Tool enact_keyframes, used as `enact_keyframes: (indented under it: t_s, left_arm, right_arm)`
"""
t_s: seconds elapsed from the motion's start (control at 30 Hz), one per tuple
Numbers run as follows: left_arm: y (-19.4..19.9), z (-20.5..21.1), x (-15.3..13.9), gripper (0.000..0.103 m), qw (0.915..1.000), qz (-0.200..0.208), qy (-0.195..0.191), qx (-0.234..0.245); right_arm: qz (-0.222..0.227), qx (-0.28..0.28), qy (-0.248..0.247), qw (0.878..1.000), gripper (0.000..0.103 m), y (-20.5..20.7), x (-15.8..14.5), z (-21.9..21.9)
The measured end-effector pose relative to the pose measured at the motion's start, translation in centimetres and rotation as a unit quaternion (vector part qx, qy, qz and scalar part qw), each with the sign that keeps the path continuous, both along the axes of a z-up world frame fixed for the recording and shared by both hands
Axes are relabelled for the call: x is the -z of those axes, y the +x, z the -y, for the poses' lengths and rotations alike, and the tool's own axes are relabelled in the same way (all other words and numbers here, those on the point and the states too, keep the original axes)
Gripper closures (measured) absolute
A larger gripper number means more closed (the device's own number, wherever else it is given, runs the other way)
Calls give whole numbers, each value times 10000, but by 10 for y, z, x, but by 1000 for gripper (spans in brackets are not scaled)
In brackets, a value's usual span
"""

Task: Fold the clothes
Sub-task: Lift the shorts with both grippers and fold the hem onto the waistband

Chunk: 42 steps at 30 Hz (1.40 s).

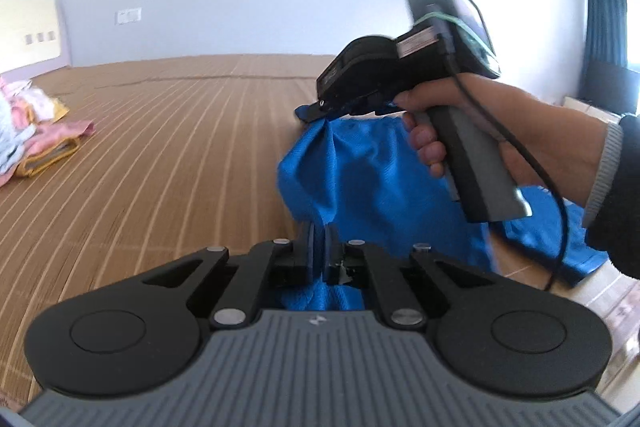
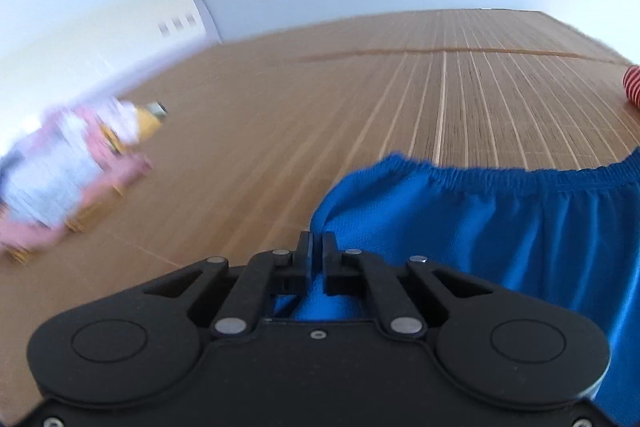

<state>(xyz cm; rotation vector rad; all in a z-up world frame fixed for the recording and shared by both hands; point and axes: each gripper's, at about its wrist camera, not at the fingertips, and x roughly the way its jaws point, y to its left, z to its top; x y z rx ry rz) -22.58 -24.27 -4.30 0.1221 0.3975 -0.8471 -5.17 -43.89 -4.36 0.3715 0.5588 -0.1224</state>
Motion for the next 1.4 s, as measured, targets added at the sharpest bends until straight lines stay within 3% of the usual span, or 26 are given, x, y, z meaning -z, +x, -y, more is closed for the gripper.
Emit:
enact_keyframes:
  t_s: [0.27,0.47,0.63,0.8,0.93,1.0,1.07,1.17,1.2,1.23,1.3,1.4]
  left_arm:
    - [-30,33,-35,98,9961,-116,-344,802]
    - [-69,87,-55,98,9854,-7,-348,1668]
    - [-98,138,-51,98,9751,-12,-196,2208]
    - [-119,181,-28,98,9685,-157,127,2481]
    - [-130,199,-14,97,9658,-264,352,2556]
    - [-131,196,-11,97,9641,-371,308,2611]
    - [-129,189,-13,94,9621,-466,244,2675]
    - [-123,175,-24,76,9566,-636,94,2844]
    - [-125,174,-29,61,9538,-715,-1,2917]
    - [-125,178,-36,53,9527,-784,-91,2934]
    - [-118,168,-44,51,9576,-736,-174,2781]
    - [-104,165,-44,47,9752,-241,95,2196]
  right_arm:
    - [411,93,716,9965,98,-66,-31,64]
    - [791,462,1625,9824,98,-124,-32,136]
    - [887,917,1635,9783,98,-181,-20,182]
    - [668,1366,1721,9733,97,-220,15,215]
    - [285,1473,1673,9744,83,-220,30,228]
    - [266,1442,1623,9758,65,-220,20,231]
    - [280,1383,1255,9820,44,-223,6,227]
    - [-85,1399,459,9891,32,-231,-7,211]
    - [-225,1358,351,9899,31,-231,-6,207]
    - [-364,1303,352,9902,30,-231,-3,204]
    - [-564,1199,556,9896,30,-232,6,203]
    - [-698,1159,807,9875,30,-236,16,202]
